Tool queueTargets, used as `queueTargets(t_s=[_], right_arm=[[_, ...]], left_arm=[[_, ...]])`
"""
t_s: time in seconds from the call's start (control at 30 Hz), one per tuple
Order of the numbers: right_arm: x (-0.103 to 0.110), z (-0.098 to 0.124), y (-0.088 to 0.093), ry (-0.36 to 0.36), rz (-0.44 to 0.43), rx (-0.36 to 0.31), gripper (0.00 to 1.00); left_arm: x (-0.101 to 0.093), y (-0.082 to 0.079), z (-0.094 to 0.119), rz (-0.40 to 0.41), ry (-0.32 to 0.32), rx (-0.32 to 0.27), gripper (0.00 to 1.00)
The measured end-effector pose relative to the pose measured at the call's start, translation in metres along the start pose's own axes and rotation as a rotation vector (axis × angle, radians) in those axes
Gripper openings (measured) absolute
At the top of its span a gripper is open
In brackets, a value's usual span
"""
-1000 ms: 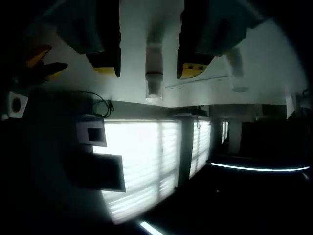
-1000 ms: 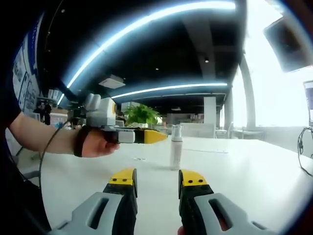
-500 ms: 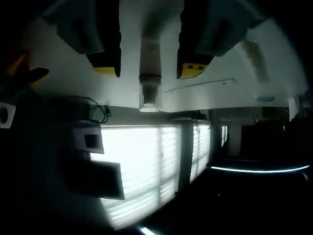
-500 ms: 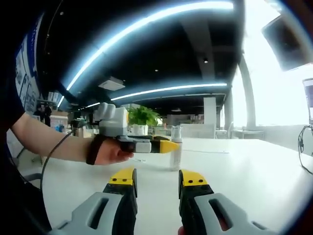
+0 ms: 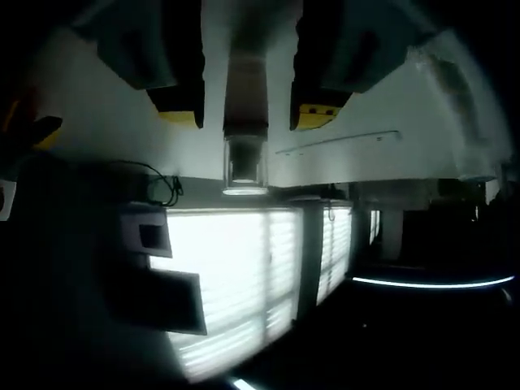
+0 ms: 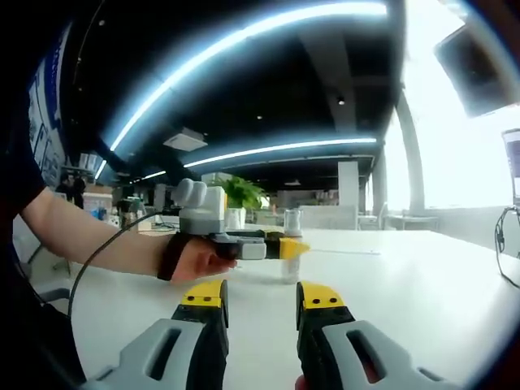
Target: Clamp pump bottle remove cover press pump head put on cover
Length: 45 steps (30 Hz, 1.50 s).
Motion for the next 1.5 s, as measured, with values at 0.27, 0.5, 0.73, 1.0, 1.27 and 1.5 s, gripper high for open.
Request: queueTargets(t_s=[0.27, 0.5, 0.73, 1.0, 1.27, 1.5], right_arm=[[0.001, 0.000, 0.000, -0.005, -0.001, 0.003, 0.27], [0.002, -0.001, -0.001, -0.002, -0.010, -0.002, 0.26], [0.002, -0.001, -0.001, -0.005, -0.017, -0.005, 0.26], [0.001, -0.001, -0.001, -0.005, -0.018, -0.007, 0.26], [0.003, -0.001, 0.000, -0.007, -0.012, -0.005, 0.26], [0.002, -0.001, 0.000, -0.007, -0.013, -0.005, 0.25]], left_arm=[[-0.005, -0.002, -0.008, 0.011, 0.021, -0.015, 0.29], [-0.005, -0.001, -0.019, 0.029, 0.027, -0.016, 0.27], [-0.007, 0.003, -0.017, 0.037, 0.018, -0.002, 0.21], [-0.010, 0.005, -0.016, 0.018, 0.027, 0.005, 0.17], [0.002, 0.005, -0.018, 0.014, 0.019, -0.004, 0.15], [0.001, 0.004, -0.015, 0.018, 0.024, -0.003, 0.14]])
Point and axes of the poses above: the point that each gripper's makers call its tool centre point, and the gripper's own axes: z roughly backward along the fingers, x roughly to its left, y roughly out of its underside, the point moved 1 cm from there along z, roughly backward along the fingers, and after that the axes turned 14 degrees about -x, right-handed, at the moved point
